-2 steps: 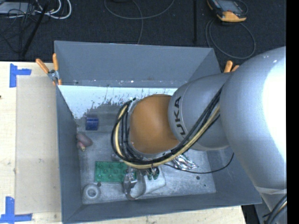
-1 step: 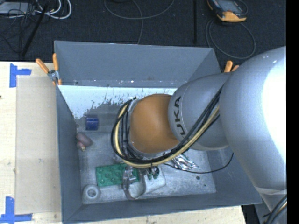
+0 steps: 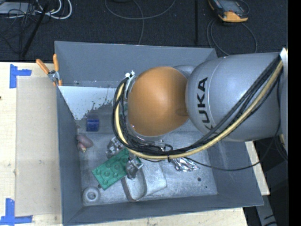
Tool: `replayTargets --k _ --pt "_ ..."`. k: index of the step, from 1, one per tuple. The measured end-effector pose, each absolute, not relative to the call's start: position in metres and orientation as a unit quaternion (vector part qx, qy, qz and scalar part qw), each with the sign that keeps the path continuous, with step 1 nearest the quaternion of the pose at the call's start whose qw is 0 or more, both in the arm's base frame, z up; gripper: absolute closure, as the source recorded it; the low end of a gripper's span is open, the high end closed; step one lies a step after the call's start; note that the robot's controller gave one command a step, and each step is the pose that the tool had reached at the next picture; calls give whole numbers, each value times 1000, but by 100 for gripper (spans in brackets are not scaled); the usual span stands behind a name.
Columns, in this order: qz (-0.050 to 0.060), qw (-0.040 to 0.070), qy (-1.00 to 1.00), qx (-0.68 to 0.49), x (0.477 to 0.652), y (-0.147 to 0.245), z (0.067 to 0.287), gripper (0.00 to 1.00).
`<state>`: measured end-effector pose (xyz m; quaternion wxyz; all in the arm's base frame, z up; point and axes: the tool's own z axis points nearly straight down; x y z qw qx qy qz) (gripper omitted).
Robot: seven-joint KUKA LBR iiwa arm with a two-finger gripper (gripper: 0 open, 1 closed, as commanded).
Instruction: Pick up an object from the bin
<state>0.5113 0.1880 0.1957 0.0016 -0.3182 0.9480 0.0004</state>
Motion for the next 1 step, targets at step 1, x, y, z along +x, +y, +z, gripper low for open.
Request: replayTargets --k 1 --pt "1 4 953 -303 507 194 263 100"
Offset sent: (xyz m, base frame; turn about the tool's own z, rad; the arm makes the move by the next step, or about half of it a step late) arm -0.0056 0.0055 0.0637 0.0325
